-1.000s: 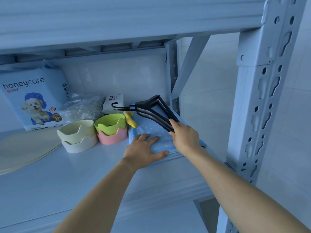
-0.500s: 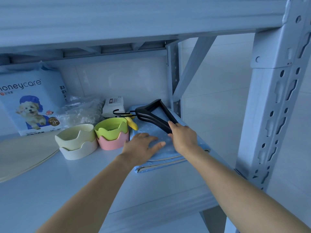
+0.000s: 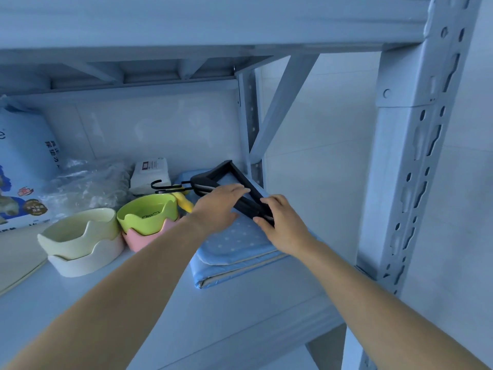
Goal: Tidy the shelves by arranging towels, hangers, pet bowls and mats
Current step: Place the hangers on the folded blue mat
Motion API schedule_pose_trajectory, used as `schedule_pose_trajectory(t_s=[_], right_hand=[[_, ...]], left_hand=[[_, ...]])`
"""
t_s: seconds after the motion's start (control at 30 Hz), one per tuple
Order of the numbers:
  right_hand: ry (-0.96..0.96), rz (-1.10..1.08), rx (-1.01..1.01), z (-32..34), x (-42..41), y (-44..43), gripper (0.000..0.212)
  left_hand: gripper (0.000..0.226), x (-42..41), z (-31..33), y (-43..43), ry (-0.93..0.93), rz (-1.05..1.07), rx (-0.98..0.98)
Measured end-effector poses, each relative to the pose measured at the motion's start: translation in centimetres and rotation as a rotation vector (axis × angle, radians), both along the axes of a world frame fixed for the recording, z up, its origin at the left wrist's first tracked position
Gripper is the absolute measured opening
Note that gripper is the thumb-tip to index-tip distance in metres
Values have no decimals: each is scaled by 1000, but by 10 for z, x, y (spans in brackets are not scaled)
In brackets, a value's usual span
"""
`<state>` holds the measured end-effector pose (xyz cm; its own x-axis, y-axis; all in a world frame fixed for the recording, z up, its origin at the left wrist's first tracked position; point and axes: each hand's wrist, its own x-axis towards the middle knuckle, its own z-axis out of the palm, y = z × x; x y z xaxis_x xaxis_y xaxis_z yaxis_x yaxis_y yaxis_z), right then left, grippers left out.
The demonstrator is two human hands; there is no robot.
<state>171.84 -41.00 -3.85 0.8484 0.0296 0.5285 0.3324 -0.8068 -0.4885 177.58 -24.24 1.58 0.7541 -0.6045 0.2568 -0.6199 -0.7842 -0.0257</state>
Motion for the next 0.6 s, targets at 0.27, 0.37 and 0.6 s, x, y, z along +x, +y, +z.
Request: schedule_pose_trajectory(t_s=[0.27,0.37,0.6], right_hand=[[110,67,-25,4,-1,-7,37],[102,76,-27,3,1,-7,32],[75,137,-52,6,14,-5,35]], left_hand=[[26,23,6,-15,-39,-94,192],[10,27,6,-17,-78,-92,214],[10,32,20,-13,-86,-35,333]])
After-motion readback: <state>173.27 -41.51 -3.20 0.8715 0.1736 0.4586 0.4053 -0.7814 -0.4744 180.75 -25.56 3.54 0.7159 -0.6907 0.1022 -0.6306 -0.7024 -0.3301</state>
